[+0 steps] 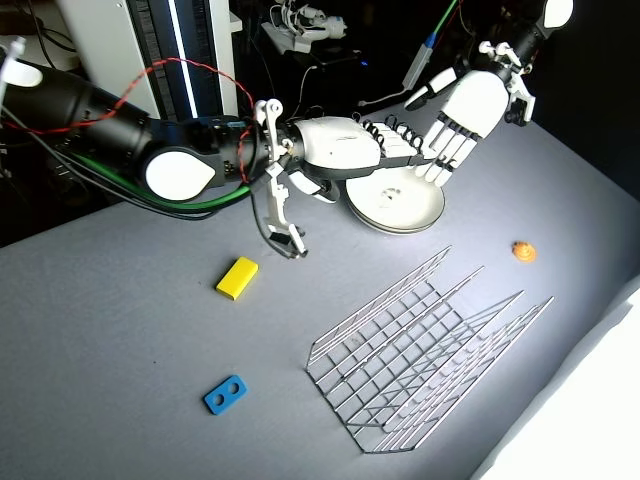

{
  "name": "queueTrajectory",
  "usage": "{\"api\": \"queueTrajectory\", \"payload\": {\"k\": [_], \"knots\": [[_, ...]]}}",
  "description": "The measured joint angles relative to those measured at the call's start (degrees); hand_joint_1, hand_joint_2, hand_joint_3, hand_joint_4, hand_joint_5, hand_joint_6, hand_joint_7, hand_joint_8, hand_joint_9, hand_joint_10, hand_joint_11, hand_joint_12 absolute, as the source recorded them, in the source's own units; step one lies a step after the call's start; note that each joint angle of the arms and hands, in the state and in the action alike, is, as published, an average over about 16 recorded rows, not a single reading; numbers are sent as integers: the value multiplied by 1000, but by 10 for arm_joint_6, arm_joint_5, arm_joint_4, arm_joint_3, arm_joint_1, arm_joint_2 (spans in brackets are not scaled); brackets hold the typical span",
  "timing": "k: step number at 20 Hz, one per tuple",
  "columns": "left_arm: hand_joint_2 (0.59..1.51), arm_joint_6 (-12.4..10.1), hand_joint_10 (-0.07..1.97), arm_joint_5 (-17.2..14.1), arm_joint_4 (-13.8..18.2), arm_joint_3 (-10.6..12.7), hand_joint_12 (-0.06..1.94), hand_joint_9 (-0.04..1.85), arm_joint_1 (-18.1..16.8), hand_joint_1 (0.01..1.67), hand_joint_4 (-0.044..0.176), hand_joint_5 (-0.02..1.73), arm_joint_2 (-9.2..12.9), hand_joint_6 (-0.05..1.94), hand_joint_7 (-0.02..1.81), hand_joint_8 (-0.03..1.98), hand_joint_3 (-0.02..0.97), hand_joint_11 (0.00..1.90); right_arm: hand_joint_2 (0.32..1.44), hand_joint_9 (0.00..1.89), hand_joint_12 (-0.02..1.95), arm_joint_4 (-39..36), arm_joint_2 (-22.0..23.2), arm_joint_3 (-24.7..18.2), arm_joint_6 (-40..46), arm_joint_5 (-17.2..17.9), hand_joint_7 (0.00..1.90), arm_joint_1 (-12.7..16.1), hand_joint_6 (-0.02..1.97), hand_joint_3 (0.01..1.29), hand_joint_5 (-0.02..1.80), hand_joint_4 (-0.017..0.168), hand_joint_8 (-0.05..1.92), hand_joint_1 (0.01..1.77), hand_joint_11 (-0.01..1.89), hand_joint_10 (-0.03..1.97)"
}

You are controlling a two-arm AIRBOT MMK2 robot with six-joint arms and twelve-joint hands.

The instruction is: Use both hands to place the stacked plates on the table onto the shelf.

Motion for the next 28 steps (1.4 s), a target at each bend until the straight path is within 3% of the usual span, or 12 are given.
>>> {"api": "queueTrajectory", "payload": {"k": [3, 14, 28], "knots": [[1173, 0, 8, 6, 8, -7, 8, 21, 1, 22, 0, 28, 0, 16, 20, 7, 10, 16, 932, 15, 5, 0, 13, -6, 0, -4, 21, -5, 12, 15, 20, 1, 20, 1106, 14, 3], [1180, 0, 7, 60, 11, -43, -12, 17, 15, 22, 0, 21, 0, 16, 17, 8, 9, 16, 913, 13, 7, 1, 32, -12, -10, -16, 22, -24, 12, 15, 21, 1, 19, 1104, 21, 3], [1180, 0, -4, 134, -31, -113, -31, -9, 42, 22, 0, 24, 11, 11, -1, -3, 9, 14, 927, 12, 7, 1, 30, -11, -15, -16, 22, -27, 11, 15, 21, 1, 19, 1098, 21, 4]]}}
